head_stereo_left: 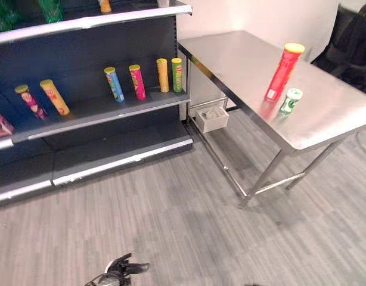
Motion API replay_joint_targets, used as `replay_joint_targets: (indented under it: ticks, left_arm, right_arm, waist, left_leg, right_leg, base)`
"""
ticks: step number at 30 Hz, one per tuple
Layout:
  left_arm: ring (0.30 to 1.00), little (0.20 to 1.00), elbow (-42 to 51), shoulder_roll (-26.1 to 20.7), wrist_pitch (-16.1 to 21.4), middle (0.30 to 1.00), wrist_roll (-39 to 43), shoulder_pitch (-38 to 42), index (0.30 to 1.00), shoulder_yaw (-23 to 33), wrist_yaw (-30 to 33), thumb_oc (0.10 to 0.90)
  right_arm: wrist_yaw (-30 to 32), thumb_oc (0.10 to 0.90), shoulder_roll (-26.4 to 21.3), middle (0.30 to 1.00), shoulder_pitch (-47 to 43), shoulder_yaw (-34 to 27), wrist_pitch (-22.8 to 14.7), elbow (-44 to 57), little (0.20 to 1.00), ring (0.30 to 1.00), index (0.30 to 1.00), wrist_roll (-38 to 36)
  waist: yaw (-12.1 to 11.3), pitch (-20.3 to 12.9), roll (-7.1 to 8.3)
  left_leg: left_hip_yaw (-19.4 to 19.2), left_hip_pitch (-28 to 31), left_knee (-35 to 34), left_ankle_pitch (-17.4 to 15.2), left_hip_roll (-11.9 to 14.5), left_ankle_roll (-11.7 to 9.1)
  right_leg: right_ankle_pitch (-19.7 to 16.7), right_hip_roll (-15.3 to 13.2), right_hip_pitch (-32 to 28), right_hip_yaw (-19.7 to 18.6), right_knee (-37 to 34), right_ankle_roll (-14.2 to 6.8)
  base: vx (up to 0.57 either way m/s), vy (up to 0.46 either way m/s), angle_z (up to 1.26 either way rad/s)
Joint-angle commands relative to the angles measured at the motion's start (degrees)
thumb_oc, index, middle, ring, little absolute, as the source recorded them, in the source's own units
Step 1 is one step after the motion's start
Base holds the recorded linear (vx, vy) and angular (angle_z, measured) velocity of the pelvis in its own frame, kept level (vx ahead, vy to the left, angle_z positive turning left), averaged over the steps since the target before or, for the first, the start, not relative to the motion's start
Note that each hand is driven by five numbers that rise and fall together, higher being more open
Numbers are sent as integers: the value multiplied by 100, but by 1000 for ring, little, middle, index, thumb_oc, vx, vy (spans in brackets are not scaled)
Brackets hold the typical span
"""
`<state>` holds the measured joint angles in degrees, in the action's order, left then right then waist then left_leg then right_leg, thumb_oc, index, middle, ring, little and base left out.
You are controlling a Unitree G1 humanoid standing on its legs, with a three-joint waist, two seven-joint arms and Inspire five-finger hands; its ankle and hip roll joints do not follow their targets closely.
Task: Put the goods on the table back onto the shelves and tidy them up.
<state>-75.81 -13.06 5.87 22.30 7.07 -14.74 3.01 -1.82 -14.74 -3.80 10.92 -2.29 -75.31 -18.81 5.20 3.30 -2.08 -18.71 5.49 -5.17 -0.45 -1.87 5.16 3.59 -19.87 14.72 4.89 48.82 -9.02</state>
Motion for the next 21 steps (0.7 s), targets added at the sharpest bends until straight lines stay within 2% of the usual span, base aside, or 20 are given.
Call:
replay_joint_targets:
  ticks: [1,2,3,4,5,6,7,8,9,12,13,14,15,16,17,18,19,20,21]
  left_arm:
    - [900,900,-167,-62,50,900,-444,-31,900,372,-140,800]
    - [900,900,-231,-40,21,900,-565,-9,900,352,-148,800]
    - [900,900,-237,-40,21,900,-573,-11,900,348,-149,800]
    - [900,900,-271,-15,12,900,-598,7,900,382,-128,800]
    - [900,900,-273,29,29,900,-767,26,900,383,-147,800]
    - [900,900,-309,150,55,900,-518,-43,900,493,-125,800]
    - [900,900,-304,207,63,900,-356,-71,900,598,-143,800]
    - [900,900,-302,208,63,900,-353,-74,900,595,-144,800]
    - [900,900,-290,286,97,900,-202,-134,900,655,-188,800]
    - [900,900,-203,405,75,900,-376,-122,900,281,-280,800]
    - [900,900,-200,404,73,900,-376,-124,900,279,-279,800]
    - [900,900,-107,397,80,900,-421,-111,900,178,-265,800]
    - [900,900,40,374,127,900,-362,-42,900,166,-130,800]
    - [900,900,105,382,138,900,-295,-27,900,200,-64,800]
    - [900,900,107,382,136,900,-295,-28,900,203,-62,800]
    - [900,900,266,398,175,900,-122,-41,900,295,66,800]
    - [900,900,269,400,173,900,-121,-44,900,296,67,800]
    - [900,900,321,406,214,900,-68,-68,900,339,101,800]
    - [900,900,312,412,210,900,-56,-89,900,358,108,800]
  right_arm:
    - [-106,800,156,900,282,358,141,-74,900,900,900,348]
    - [-115,800,128,900,293,337,171,-218,900,900,900,409]
    - [-120,800,131,900,293,333,166,-234,900,900,900,414]
    - [-155,800,116,900,302,287,194,-337,900,900,900,420]
    - [-220,800,82,900,308,241,230,-420,900,900,900,469]
    - [-191,800,65,900,376,155,266,-735,900,900,900,426]
    - [-172,800,70,900,442,58,301,-935,900,900,900,430]
    - [-174,800,68,900,442,57,297,-941,900,900,900,430]
    - [-142,800,40,900,471,-71,309,-1148,900,900,900,402]
    - [-108,800,40,900,470,14,286,-1100,900,900,900,602]
    - [-107,800,41,900,471,12,286,-1099,900,900,900,604]
    - [-55,800,39,900,410,170,270,-976,900,900,900,762]
    - [111,800,10,900,286,517,207,-610,900,900,900,1170]
    - [217,800,-25,900,237,668,184,-455,900,900,900,1390]
    - [219,800,-25,900,238,669,189,-449,900,900,900,1394]
    - [355,800,-112,900,146,834,174,-76,900,900,900,1603]
    - [355,800,-115,900,151,835,181,-66,900,900,900,1603]
    - [363,800,-183,900,115,859,145,152,900,900,900,1583]
    - [372,800,-257,900,94,888,92,370,900,900,900,1533]
  waist:
    - [365,305,71]
    - [395,284,173]
    - [409,286,123]
    - [427,271,153]
    - [480,265,167]
    - [480,184,168]
    - [462,113,158]
    - [460,121,155]
    - [333,52,154]
    - [234,12,193]
    - [239,10,186]
    - [183,36,235]
    - [102,91,404]
    - [54,116,383]
    - [49,120,377]
    - [-7,137,430]
    - [-12,138,429]
    - [-16,141,427]
    - [-36,114,366]
  left_leg:
    - [85,-121,17,-252,190,-586]
    - [-77,78,17,-433,129,-673]
    - [-43,109,17,-477,191,-697]
    - [-109,225,17,-596,205,-743]
    - [-152,346,17,-733,201,-739]
    - [-93,507,17,-728,247,-724]
    - [-55,616,18,-679,284,-748]
    - [-56,629,17,-681,290,-755]
    - [-83,536,610,-586,412,-865]
    - [-25,40,2074,-56,774,-1254]
    - [-11,13,2123,-74,798,-1269]
    - [0,-226,2735,122,979,-1384]
    - [-207,-631,3423,444,1156,-1371]
    - [-225,-733,3587,298,1341,-1445]
    - [-229,-735,3605,286,1353,-1446]
    - [-252,-984,3391,163,1501,-1349]
    - [-262,-976,3388,157,1500,-1345]
    - [-247,-1004,2928,99,1528,-1302]
    - [-103,-1019,1808,350,1503,-1232]
  right_leg:
    - [-254,980,-242,696,-2245,229]
    - [-466,936,-23,1339,-3416,155]
    - [-503,1022,-149,1395,-3591,150]
    - [-687,1040,-102,1688,-4086,86]
    - [-728,1061,-113,1713,-4371,64]
    - [-605,1259,-321,1506,-4432,231]
    - [-528,1396,-456,1398,-4450,301]
    - [-524,1404,-471,1399,-4456,305]
    - [-473,1460,-789,1560,-4607,367]
    - [-441,1585,-1310,1562,-4975,541]
    - [-441,1602,-1315,1573,-4988,552]
    - [-401,1624,-1486,1559,-5102,630]
    - [-390,1532,-1652,1477,-5183,742]
    - [-269,1590,-1794,1354,-5214,729]
    - [-268,1598,-1795,1348,-5213,731]
    - [-229,1501,-1935,1146,-5273,678]
    - [-229,1499,-1938,1138,-5274,675]
    - [-220,1425,-1979,1056,-5311,570]
    - [-229,1322,-1927,943,-5297,508]
  base:
    - [486,-178,-9]
    - [408,-146,-46]
    - [339,-187,-84]
    - [258,-134,-72]
    - [450,-248,-20]
    - [483,-254,21]
    - [372,-196,6]
    - [332,-221,-12]
    - [294,-241,-17]
    - [297,-240,7]
    - [172,-167,14]
    - [187,-164,-4]
    - [331,-169,-11]
    - [250,-91,-8]
    - [305,38,-62]
    - [161,54,-76]
    - [262,122,-94]
    - [164,216,-75]
    - [166,214,-86]
